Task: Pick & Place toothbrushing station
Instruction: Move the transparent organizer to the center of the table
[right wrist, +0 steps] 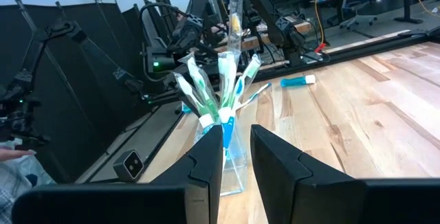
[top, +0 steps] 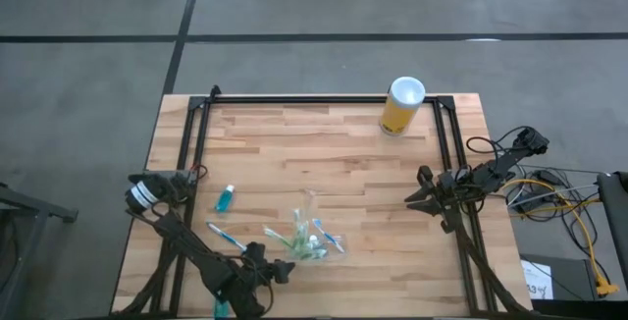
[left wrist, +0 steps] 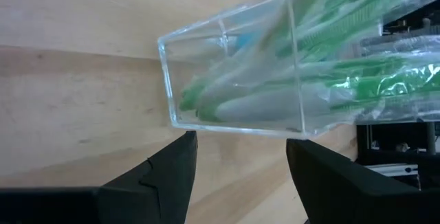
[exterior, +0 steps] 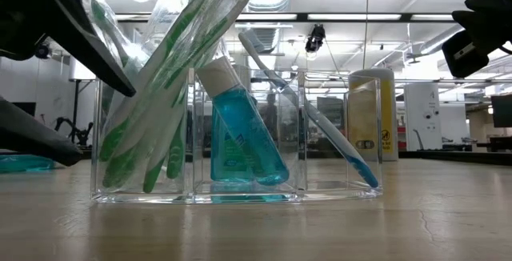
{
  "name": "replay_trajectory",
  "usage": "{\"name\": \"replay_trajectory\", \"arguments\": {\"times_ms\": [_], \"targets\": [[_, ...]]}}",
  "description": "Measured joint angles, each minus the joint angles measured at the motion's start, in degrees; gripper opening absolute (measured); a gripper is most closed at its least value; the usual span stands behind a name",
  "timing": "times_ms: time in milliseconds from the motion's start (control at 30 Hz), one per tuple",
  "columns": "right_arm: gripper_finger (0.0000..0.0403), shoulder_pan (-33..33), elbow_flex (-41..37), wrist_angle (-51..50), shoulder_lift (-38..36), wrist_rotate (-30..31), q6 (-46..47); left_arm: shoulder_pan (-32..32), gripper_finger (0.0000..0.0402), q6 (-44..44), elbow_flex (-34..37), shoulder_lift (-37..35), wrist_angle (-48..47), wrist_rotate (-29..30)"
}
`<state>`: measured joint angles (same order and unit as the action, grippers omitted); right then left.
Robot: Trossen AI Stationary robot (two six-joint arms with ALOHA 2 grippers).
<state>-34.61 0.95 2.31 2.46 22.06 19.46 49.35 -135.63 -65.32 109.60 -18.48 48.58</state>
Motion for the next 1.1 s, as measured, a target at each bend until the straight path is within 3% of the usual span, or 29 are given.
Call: {"name": "replay_trajectory", "arguments": {"times_ms": [1100], "targets": [[0.0075, 0.00, 0.00, 0.00, 0.00, 0.00, 0.00, -7.86, 0.0227, -0.31, 0.00, -2.59, -20.54, 2.45]]}}
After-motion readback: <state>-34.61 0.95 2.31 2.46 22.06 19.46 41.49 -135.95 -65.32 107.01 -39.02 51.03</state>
